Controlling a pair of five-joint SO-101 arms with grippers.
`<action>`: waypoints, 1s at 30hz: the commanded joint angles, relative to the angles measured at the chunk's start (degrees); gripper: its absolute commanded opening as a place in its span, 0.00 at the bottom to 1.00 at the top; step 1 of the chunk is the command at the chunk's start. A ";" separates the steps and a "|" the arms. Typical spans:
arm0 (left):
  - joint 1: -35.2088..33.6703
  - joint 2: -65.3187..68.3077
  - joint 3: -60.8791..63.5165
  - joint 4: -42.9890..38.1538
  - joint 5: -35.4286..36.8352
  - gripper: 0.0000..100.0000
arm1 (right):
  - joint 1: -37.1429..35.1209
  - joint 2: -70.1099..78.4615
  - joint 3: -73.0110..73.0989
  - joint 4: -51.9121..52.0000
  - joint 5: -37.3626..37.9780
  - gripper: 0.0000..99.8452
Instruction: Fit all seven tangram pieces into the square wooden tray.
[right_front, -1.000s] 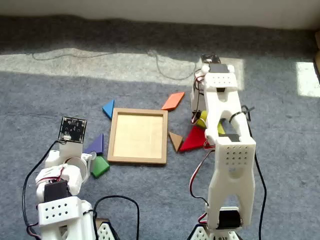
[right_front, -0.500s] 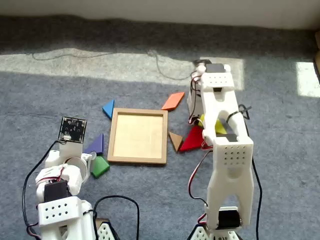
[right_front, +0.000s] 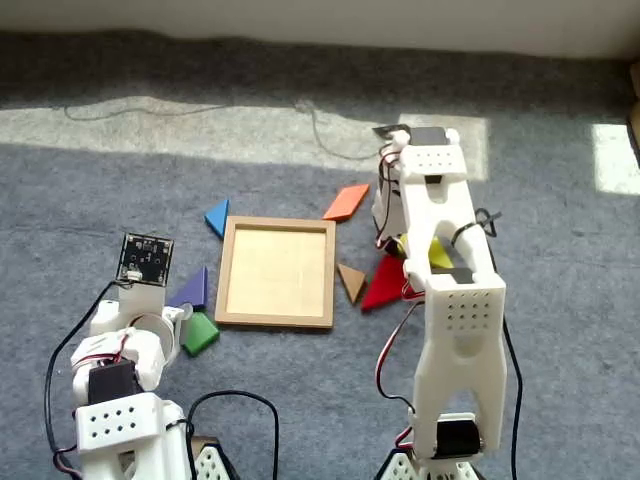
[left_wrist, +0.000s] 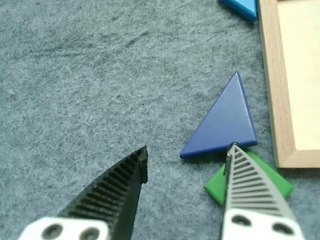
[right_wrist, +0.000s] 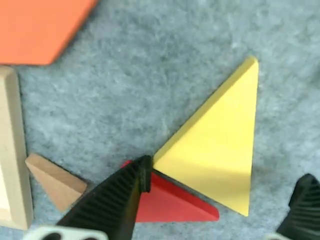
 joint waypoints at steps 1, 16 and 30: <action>0.75 -0.75 -0.84 0.00 0.35 0.26 | -0.57 -1.19 -2.33 -2.33 0.79 0.35; 0.75 -0.75 -0.84 0.00 0.35 0.26 | -0.48 2.77 -3.03 0.48 2.46 0.24; 0.75 -0.75 -0.84 0.00 0.35 0.26 | -1.01 -8.31 -2.51 4.53 2.20 0.21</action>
